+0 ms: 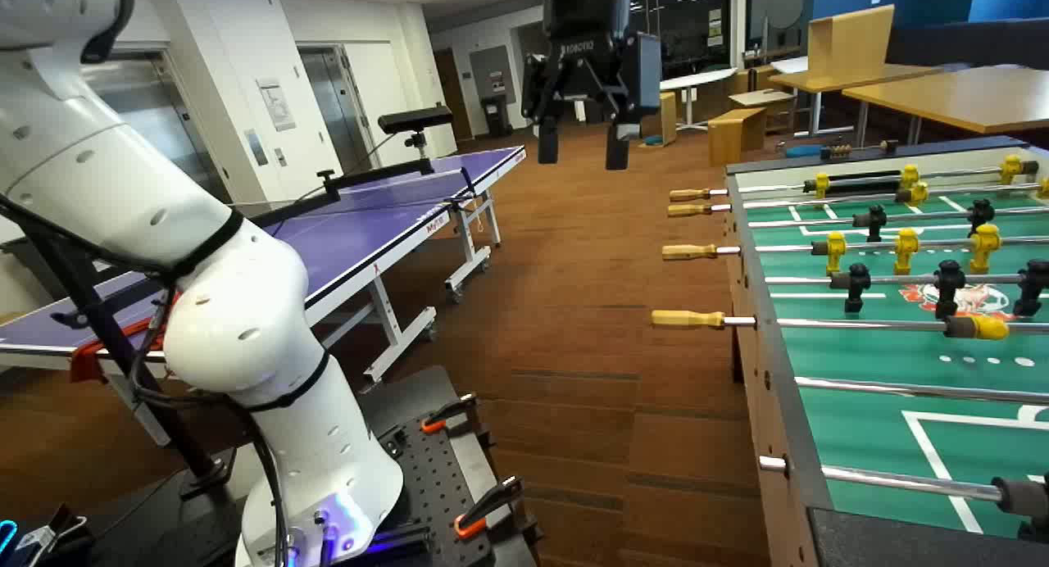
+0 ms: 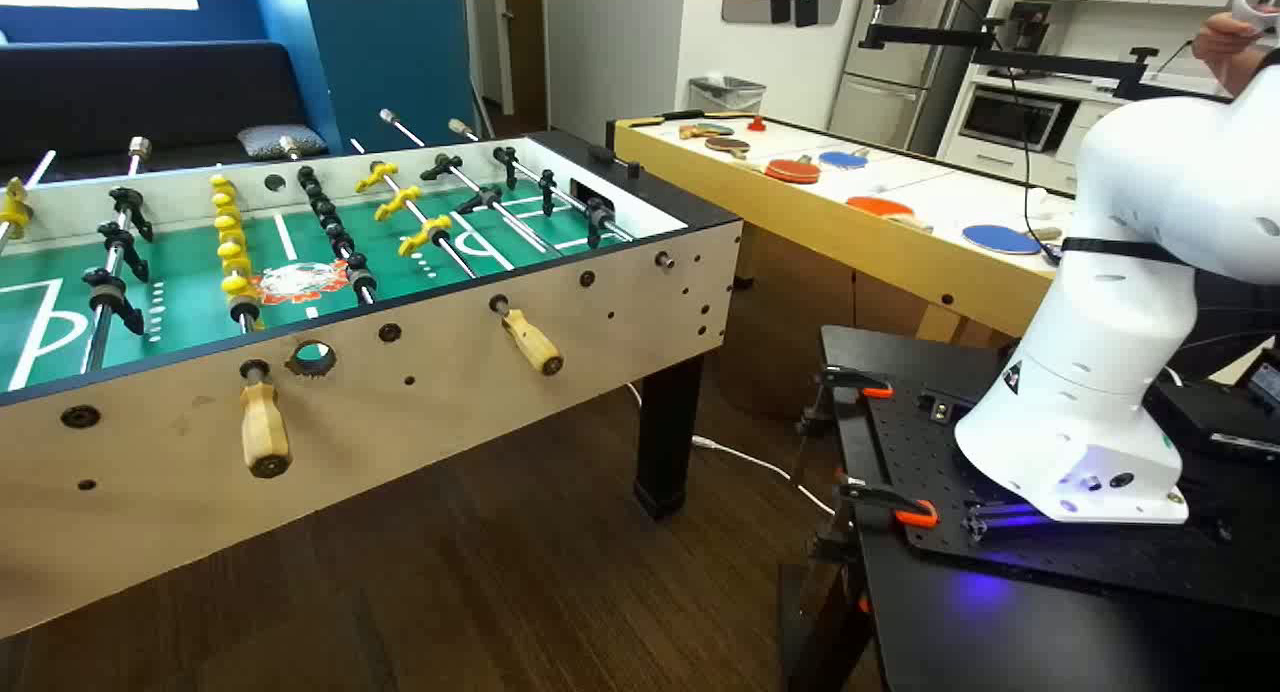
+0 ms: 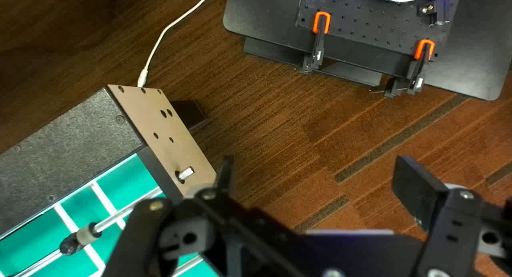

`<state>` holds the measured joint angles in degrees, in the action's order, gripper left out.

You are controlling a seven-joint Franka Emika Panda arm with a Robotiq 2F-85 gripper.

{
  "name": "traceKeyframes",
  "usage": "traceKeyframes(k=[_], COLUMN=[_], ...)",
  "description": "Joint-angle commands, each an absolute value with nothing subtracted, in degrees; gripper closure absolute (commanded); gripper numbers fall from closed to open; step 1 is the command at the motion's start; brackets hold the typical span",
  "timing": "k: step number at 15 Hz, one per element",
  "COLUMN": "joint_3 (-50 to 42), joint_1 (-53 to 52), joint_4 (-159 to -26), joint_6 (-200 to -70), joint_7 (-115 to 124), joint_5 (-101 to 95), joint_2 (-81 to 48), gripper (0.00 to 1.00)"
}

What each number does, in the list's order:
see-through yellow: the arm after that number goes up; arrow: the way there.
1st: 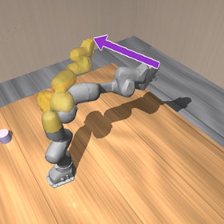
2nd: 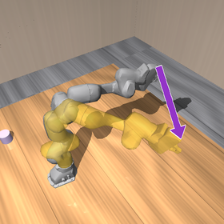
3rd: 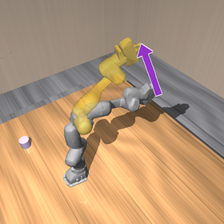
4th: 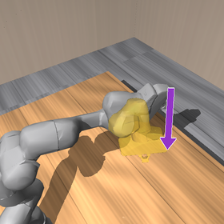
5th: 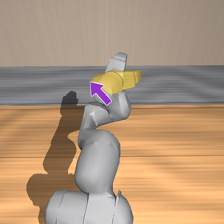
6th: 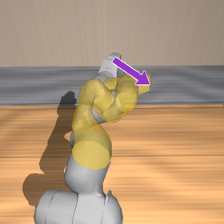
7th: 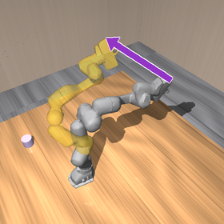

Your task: Pull the stick on the far right outwards

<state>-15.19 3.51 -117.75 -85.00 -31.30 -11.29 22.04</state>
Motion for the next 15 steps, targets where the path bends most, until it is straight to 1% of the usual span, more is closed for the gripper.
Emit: traceKeyframes(k=[1, 6, 8, 11, 13, 15], joint_3=[-14.8, -14.8, -13.1, -10.5, -8.8, -6.8], joint_1=[4.0, 4.0, 4.1, 3.8, 3.7, 3.8], joint_4=[-117.6, -117.6, -116.4, -115.5, -115.8, -117.2], joint_6=[-84.9, -84.9, -83.6, -86.1, -89.7, -97.1], joint_7=[-31.5, -31.5, -26.2, -14.7, -6.1, 1.4], joint_5=[-11.1, -11.1, -11.1, -7.5, -3.3, -1.0], joint_2=[21.9, 21.9, 20.2, 16.9, 14.2, 11.8], gripper=[0.00, 0.00, 0.00, 0.00, 0.00, 0.00])
